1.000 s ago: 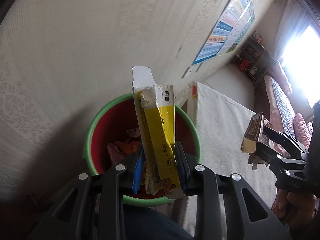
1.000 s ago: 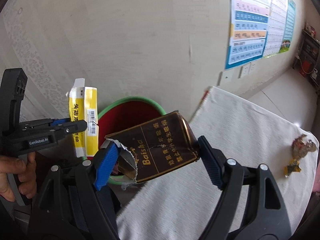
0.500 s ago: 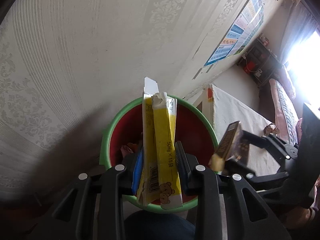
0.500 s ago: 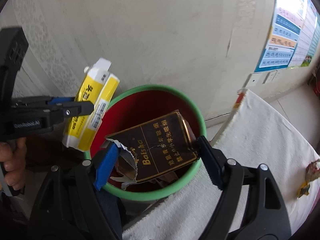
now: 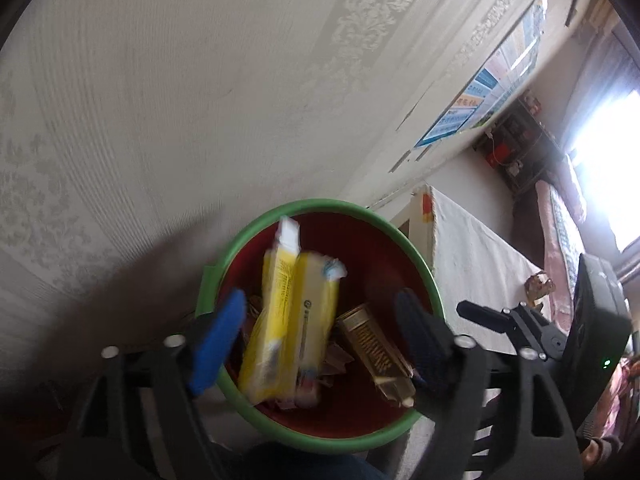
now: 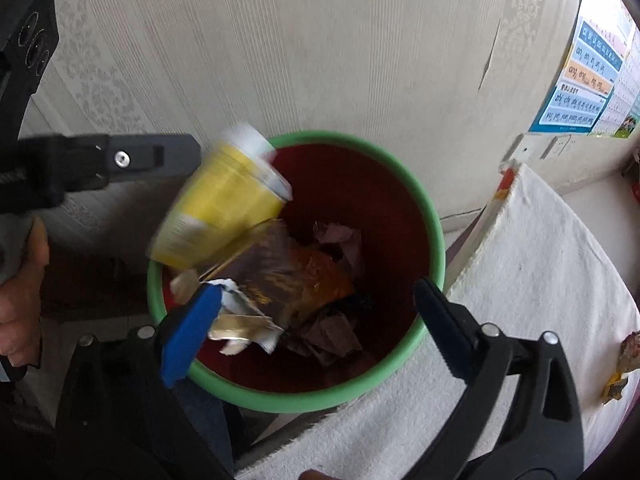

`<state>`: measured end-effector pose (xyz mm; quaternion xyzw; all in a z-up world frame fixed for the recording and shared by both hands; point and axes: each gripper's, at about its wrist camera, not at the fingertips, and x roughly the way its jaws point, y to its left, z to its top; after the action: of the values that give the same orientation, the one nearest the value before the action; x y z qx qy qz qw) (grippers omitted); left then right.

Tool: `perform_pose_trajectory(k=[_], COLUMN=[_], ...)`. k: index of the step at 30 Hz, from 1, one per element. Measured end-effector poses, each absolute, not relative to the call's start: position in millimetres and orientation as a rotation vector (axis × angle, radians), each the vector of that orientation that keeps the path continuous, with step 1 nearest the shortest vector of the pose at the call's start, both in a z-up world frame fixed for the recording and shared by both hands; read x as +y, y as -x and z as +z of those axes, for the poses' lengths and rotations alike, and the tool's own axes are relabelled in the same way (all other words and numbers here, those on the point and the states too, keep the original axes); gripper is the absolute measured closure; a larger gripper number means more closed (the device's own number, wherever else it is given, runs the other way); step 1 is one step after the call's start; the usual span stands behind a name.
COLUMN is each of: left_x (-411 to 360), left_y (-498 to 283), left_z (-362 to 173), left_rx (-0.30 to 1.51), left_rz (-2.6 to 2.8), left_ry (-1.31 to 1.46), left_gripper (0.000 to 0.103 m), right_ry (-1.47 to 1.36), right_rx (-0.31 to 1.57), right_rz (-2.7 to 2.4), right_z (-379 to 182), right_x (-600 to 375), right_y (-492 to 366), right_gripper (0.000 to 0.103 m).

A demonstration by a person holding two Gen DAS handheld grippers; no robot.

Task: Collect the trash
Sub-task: 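Move both tools back over the table toward the remaining trash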

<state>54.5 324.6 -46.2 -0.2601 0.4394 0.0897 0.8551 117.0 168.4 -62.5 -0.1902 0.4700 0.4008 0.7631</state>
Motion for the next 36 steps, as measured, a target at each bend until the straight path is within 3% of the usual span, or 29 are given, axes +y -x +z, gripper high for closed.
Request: perform_pose_trajectory(k=[6, 15, 17, 20, 22, 36], left_x=[326.2, 314.8, 311.2, 309.3, 310.9, 294.3], left_y=[-46.6, -45.5, -44.6, -40.4, -39.7, -47.3], left_z=[-51.9, -35.0, -32.3, -30.7, -32.2, -25.3], left_rx=[0.912, 0.886, 0.895, 0.897, 0.899, 0.896], left_rz=[0.232, 0.22, 0.21, 0.218, 0.222, 0.202], left_ry=[0.593, 0.587, 0.569, 0.551, 0.565, 0.542], left_gripper=[0.012, 0.012, 0.012, 0.012, 0.012, 0.012], right_ry=[0.408, 0.383, 0.541, 0.446, 0.54, 0.383], right_rx=[1.029, 1.001, 1.036, 1.025, 1.0, 0.996], right_rz=[0.857, 0.846, 0.756, 0.852, 0.794, 0.801], right_z=[-61.3, -51.5, -65.0, -54.2, -55.8, -34.7], right_x=[155.1, 145.2, 155.3, 147.9, 150.4, 121.2], right_y=[-114.7, -114.5, -113.1, -107.9, -104.3, -115.3], right_gripper=[0.005, 0.005, 0.005, 0.005, 0.005, 0.005])
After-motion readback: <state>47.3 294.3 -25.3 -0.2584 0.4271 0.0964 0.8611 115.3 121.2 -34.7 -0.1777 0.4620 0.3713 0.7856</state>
